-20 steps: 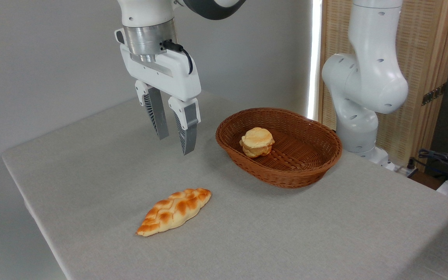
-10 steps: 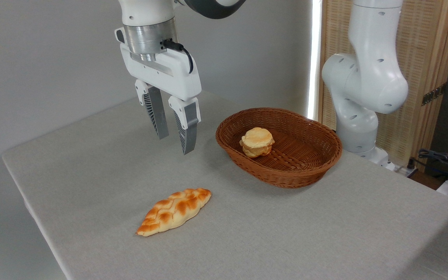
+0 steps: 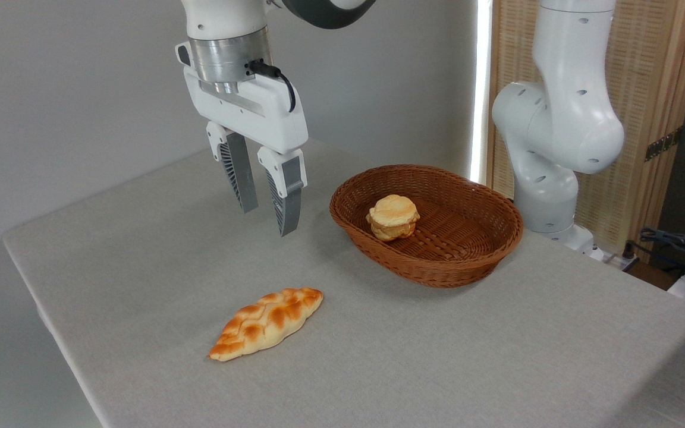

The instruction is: Put bread into the basket

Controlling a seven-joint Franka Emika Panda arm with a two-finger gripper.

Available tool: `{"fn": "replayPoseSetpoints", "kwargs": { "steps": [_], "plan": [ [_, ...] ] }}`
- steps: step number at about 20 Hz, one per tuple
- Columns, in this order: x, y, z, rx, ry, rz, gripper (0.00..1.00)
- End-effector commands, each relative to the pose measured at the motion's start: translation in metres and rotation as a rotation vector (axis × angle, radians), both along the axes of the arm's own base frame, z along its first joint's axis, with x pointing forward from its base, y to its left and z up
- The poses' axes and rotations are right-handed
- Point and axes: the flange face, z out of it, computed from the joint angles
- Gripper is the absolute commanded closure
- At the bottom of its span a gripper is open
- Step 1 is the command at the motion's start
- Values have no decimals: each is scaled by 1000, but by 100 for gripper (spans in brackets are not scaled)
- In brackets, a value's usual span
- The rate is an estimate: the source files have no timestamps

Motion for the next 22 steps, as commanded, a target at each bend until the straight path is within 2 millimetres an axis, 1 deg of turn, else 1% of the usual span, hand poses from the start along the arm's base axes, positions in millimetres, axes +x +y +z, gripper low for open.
{"fn": "replayPoseSetpoints", "kwargs": {
  "steps": [1, 15, 16, 18, 19, 20, 22],
  "plan": [
    [-1, 1, 5, -18, 9, 18, 0],
    [-2, 2, 5, -16, 8, 17, 0],
    [-3, 2, 0, -12, 17, 15, 0],
    [2, 5, -13, -8, 8, 20, 0],
    [5, 9, -20, -10, -8, 29, 0],
    [9, 19, -25, -14, -24, 51, 0],
    [13, 23, -39, -16, -43, 58, 0]
  ]
}}
